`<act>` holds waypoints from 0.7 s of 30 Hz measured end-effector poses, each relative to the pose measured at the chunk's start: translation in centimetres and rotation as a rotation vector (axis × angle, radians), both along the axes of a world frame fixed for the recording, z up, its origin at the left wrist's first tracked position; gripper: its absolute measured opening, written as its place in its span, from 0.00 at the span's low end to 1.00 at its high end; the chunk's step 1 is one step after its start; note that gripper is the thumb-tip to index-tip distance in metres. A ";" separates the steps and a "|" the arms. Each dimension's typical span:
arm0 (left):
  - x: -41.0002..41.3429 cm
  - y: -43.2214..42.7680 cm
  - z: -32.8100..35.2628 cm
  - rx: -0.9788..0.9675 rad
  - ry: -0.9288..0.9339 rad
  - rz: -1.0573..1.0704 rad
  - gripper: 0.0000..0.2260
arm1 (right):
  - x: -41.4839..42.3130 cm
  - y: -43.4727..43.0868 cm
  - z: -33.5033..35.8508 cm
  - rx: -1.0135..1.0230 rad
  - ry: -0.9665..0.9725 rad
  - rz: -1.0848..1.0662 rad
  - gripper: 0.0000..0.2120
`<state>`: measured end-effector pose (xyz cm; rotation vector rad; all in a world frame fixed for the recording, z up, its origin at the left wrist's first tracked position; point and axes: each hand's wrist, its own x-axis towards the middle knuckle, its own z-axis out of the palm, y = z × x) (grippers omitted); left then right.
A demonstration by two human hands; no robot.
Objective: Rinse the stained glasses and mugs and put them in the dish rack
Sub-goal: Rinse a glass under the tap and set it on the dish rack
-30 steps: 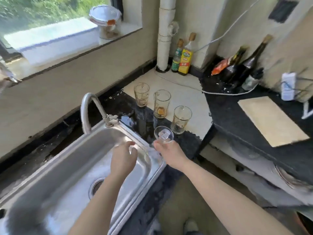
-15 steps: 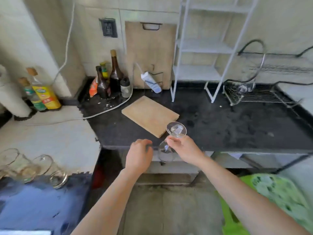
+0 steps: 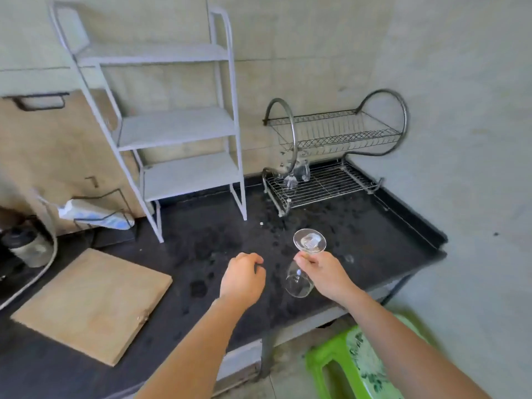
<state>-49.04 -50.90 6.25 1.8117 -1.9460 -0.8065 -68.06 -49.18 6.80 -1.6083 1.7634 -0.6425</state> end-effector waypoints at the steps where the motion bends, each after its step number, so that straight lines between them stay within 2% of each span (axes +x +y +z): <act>1: -1.0 -1.8 0.0 0.004 0.004 -0.016 0.14 | -1.1 -1.3 -0.3 -0.002 -0.007 -0.027 0.19; 8: -6.8 -13.5 -1.5 0.061 0.053 -0.068 0.15 | -7.3 -10.1 -2.0 0.034 -0.033 -0.224 0.21; 16: -12.5 -22.9 -3.2 0.155 0.057 -0.072 0.18 | -12.9 -20.4 -2.0 -0.055 -0.051 -0.262 0.21; 18: -13.8 -24.8 -3.6 0.184 0.009 -0.071 0.22 | -14.1 -22.8 -2.2 -0.088 -0.083 -0.247 0.18; 20: -15.0 -26.5 -4.0 0.215 -0.062 -0.065 0.26 | -15.2 -24.9 -2.6 -0.099 -0.140 -0.233 0.08; 21: -15.6 -27.2 -4.2 0.238 -0.081 -0.056 0.27 | -15.8 -26.0 -3.0 -0.114 -0.120 -0.211 0.07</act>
